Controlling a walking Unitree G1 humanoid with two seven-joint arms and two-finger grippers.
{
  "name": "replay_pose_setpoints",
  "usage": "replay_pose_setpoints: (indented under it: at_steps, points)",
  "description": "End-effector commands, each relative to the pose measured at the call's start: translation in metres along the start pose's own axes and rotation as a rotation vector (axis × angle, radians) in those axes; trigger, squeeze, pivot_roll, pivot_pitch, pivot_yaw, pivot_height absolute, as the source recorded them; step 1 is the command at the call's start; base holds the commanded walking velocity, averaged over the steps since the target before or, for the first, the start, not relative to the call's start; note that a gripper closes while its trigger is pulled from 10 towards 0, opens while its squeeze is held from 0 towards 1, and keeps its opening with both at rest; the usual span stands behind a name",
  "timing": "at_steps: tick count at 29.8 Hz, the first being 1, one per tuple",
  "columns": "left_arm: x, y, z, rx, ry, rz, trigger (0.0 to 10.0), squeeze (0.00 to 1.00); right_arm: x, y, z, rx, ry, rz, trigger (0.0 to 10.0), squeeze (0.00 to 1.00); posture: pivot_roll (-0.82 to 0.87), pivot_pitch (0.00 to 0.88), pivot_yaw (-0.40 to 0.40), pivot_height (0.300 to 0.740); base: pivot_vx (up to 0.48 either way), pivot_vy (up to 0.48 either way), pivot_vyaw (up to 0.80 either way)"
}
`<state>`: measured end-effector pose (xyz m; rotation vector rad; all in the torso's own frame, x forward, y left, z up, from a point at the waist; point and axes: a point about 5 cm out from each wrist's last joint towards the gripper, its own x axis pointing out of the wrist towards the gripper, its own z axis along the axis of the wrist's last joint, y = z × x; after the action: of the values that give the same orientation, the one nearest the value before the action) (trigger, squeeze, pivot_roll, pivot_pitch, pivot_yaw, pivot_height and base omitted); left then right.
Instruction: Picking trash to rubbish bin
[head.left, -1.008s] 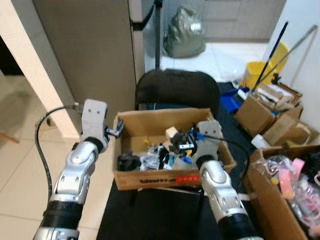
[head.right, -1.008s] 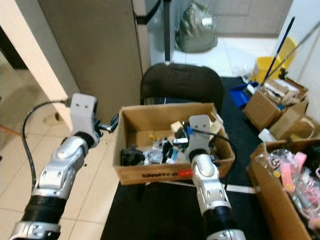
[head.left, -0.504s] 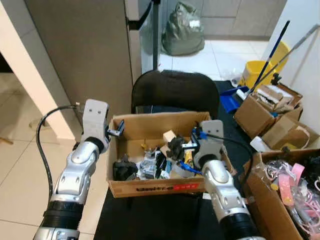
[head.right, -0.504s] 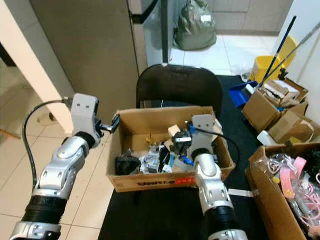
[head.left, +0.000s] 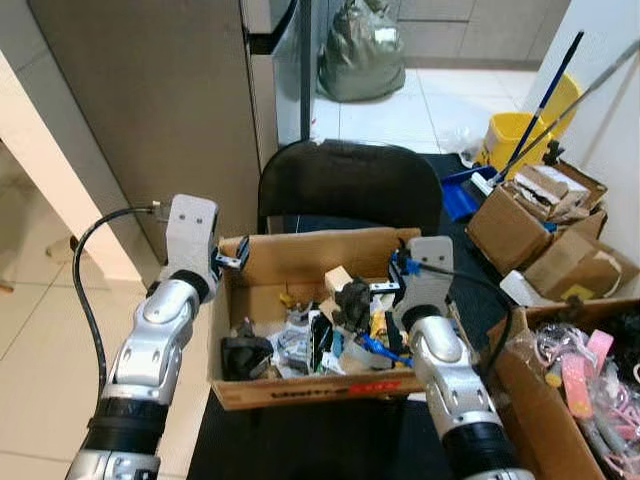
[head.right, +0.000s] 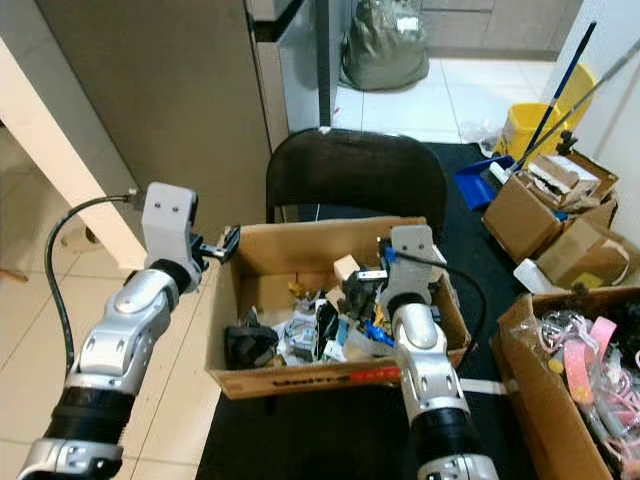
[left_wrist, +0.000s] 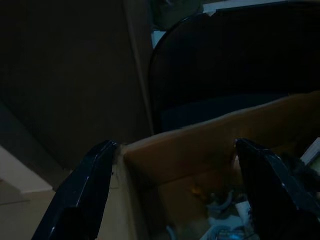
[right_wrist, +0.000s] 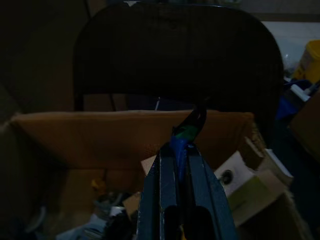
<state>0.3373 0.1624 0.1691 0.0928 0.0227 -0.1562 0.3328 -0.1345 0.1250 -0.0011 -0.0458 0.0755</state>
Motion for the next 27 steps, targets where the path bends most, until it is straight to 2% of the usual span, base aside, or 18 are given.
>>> replay_pose_setpoints:
  at_steps: [1,3,19,27]
  points:
    - [-0.0022,-0.0012,-0.0033,0.004,0.011,-0.016,10.0,0.0,-0.0019,0.0007,-0.0047,0.007,0.017,0.0,10.0,0.0,0.04,0.098,0.045,0.74,0.0,0.0,0.0]
    - [-0.003,-0.0041,-0.0028,0.013,0.004,-0.033,10.0,0.0,-0.0024,-0.0002,-0.0054,0.009,0.019,-0.001,10.0,0.0,0.04,0.095,0.042,0.74,0.0,0.0,0.0]
    - [-0.0053,0.0027,-0.0062,0.029,0.016,0.006,10.0,0.0,-0.0025,-0.0016,-0.005,0.015,0.013,0.0,10.0,0.0,0.04,0.089,0.042,0.74,0.0,0.0,0.0]
    - [-0.0037,0.0034,-0.0043,-0.04,0.014,0.031,10.0,0.0,-0.002,-0.0011,-0.0048,0.016,0.014,0.005,10.0,0.0,0.04,0.092,0.039,0.74,0.0,0.0,0.0]
